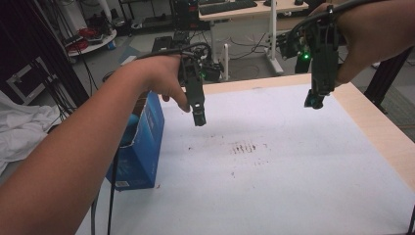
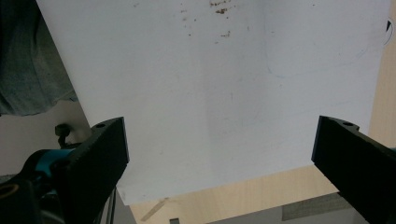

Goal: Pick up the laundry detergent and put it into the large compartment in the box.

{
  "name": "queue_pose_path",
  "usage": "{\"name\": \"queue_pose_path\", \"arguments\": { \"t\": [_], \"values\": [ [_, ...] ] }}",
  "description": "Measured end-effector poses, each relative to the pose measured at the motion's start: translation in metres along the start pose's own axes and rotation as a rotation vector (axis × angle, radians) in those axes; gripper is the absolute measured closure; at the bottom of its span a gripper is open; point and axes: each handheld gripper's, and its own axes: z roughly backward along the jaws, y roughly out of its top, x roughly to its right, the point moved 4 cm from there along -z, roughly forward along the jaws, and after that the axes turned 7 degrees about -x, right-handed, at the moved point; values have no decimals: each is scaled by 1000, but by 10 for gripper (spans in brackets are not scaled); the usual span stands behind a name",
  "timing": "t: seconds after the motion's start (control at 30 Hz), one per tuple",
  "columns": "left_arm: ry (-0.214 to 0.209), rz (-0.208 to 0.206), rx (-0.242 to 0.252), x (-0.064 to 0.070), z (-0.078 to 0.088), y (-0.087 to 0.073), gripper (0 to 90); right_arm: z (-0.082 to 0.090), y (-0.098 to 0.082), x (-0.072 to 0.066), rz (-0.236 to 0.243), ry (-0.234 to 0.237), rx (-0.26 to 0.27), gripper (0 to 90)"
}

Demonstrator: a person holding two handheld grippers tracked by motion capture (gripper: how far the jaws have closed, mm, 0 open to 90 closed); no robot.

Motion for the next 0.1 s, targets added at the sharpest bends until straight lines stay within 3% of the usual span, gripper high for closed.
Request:
{"name": "queue_pose_path", "arguments": {
  "t": [0.1],
  "values": [
    [3,-2,5,1,0,1,23,0,1,0,-7,0,8,29]
  ]
}}
